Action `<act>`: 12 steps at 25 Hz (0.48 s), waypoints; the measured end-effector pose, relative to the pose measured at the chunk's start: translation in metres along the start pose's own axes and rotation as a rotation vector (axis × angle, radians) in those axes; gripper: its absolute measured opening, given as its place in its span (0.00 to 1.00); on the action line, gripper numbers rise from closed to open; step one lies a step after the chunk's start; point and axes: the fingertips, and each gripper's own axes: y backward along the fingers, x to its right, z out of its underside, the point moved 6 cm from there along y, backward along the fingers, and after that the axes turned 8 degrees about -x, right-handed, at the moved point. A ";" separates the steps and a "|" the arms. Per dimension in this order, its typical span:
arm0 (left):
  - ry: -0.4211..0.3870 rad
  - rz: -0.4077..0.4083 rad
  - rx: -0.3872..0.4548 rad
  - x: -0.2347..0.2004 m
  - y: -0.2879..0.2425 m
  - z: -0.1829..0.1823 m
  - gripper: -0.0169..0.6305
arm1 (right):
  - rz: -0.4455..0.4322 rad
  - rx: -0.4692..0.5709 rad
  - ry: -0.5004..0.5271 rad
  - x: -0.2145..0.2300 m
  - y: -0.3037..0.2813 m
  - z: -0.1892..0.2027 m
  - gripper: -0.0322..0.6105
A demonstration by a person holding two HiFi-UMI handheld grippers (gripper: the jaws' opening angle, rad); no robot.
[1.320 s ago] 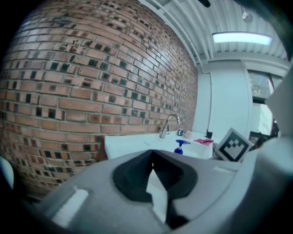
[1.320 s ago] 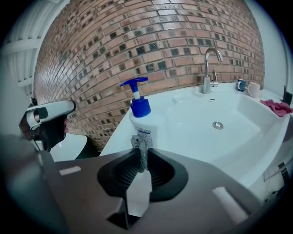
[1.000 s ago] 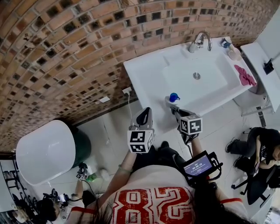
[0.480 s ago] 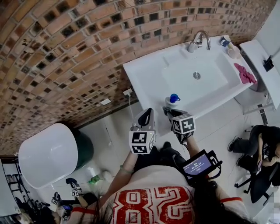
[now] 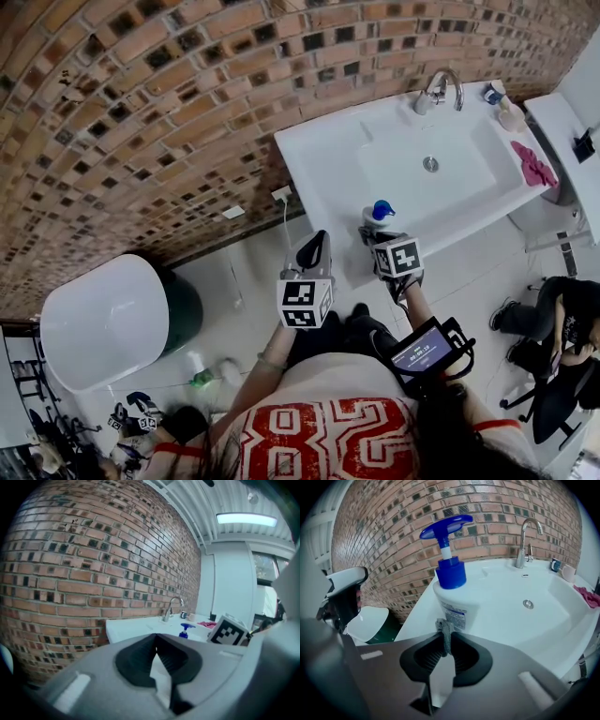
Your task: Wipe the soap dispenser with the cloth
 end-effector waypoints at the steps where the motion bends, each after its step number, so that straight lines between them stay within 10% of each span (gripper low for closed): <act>1: 0.000 0.001 0.001 0.000 0.000 0.000 0.03 | 0.002 0.002 -0.007 0.003 0.003 0.002 0.13; 12: -0.014 0.049 0.002 0.019 -0.009 -0.003 0.03 | 0.062 0.032 -0.130 0.041 0.030 0.025 0.13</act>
